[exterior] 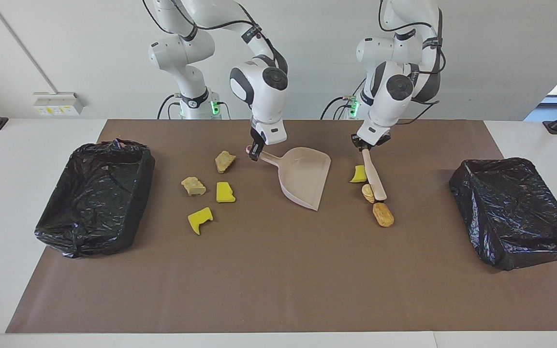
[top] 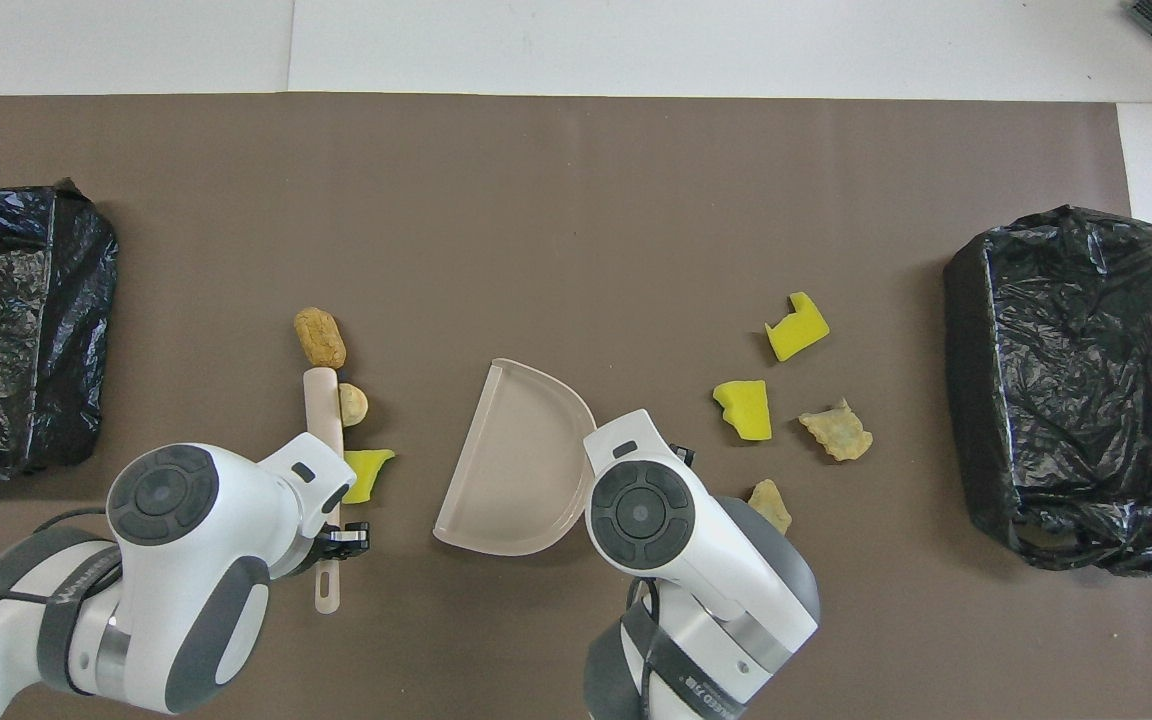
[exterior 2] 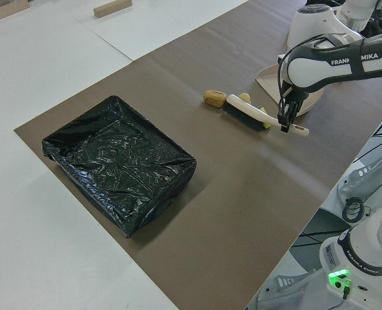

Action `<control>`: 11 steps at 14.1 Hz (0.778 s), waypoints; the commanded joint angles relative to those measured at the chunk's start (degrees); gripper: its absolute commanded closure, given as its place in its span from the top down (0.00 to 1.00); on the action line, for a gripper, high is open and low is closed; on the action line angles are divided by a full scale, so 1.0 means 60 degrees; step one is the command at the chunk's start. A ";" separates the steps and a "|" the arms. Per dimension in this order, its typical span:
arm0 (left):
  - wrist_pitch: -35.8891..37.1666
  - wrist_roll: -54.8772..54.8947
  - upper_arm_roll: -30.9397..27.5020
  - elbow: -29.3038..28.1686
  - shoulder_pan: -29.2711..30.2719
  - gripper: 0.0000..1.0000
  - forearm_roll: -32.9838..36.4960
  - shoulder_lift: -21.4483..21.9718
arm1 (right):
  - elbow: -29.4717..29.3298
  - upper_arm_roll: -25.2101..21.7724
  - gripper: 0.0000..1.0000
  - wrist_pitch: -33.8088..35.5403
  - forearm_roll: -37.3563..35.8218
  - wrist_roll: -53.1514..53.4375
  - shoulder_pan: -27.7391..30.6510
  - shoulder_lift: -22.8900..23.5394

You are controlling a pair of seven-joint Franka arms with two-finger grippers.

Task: Sweep and dump trash in bin
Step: 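Brush trash pieces into the dustpan with the left gripper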

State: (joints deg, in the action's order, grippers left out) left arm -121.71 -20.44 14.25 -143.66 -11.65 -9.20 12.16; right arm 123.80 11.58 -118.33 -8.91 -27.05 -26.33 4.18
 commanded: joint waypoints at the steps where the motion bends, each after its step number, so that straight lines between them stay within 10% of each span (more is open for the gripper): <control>1: -0.0778 -0.0823 0.1150 0.0489 -0.0095 0.00 -0.0560 -0.0910 | 0.0051 -0.0011 0.00 -0.0112 -0.0331 0.0216 0.0008 -0.0052; 11: 0.1387 -0.1944 0.2956 0.2688 -0.0110 0.00 -0.0837 -0.1119 | 0.0051 -0.0011 0.00 -0.0097 -0.0332 0.0260 0.0008 -0.0052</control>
State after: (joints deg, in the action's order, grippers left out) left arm -115.72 -34.99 31.95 -128.93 -11.89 -12.44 5.52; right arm 123.80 11.48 -118.33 -9.65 -27.05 -26.33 4.18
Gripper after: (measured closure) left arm 0.736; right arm 0.674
